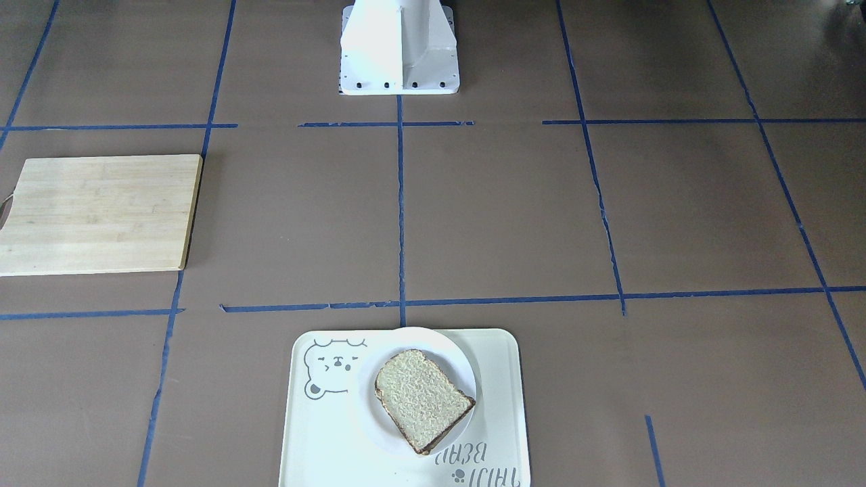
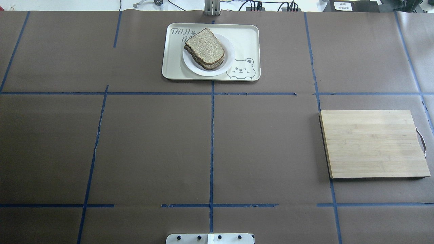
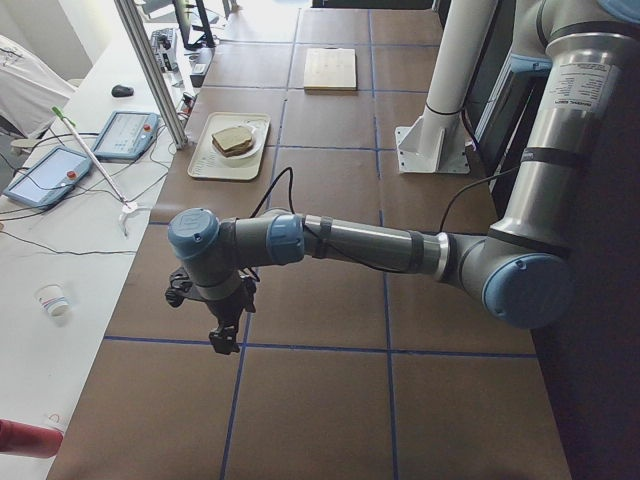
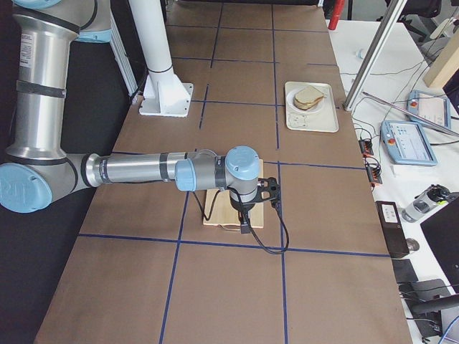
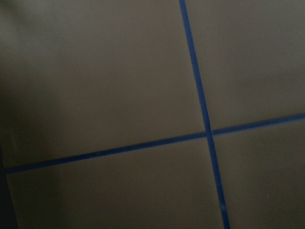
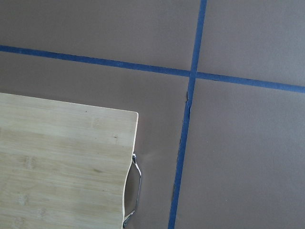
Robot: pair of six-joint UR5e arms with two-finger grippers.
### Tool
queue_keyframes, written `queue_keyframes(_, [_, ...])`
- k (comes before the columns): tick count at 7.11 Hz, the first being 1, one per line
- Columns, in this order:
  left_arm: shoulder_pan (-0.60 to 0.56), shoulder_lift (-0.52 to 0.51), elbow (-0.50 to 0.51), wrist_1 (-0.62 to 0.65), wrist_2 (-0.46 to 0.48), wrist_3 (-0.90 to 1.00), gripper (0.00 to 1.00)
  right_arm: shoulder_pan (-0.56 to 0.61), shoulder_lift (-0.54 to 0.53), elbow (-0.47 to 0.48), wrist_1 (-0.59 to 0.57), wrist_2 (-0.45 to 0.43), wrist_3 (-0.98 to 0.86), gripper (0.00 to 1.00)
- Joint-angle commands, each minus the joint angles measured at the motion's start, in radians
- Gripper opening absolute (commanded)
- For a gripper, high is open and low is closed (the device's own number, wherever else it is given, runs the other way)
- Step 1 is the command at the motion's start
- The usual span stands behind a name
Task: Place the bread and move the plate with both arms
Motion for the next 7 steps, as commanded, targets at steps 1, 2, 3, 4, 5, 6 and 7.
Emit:
queue_keyframes(1, [0.002,0.086,-0.075,0.037,-0.088,0.011,1.00,-0.001,-0.009,0.052,-0.054,0.000,-0.001,1.00])
queue_keyframes(2, [0.005,0.110,-0.039,-0.014,-0.108,0.014,1.00,-0.003,-0.009,0.047,-0.053,-0.008,-0.003,1.00])
queue_keyframes(3, [0.005,0.123,0.010,-0.142,-0.139,0.010,1.00,-0.003,-0.008,0.046,-0.050,-0.013,-0.001,1.00])
queue_keyframes(4, [0.007,0.129,0.038,-0.205,-0.139,-0.011,1.00,-0.003,-0.012,0.043,-0.049,-0.017,-0.003,1.00])
queue_keyframes(5, [0.014,0.127,0.017,-0.230,-0.135,-0.154,1.00,-0.003,-0.032,0.043,-0.046,-0.017,-0.003,1.00])
queue_keyframes(6, [0.022,0.156,0.012,-0.317,-0.104,-0.169,1.00,-0.003,-0.032,0.046,-0.044,-0.016,-0.003,1.00])
queue_keyframes(7, [0.025,0.164,0.011,-0.382,-0.074,-0.174,1.00,-0.003,-0.032,0.046,-0.044,-0.016,-0.003,1.00])
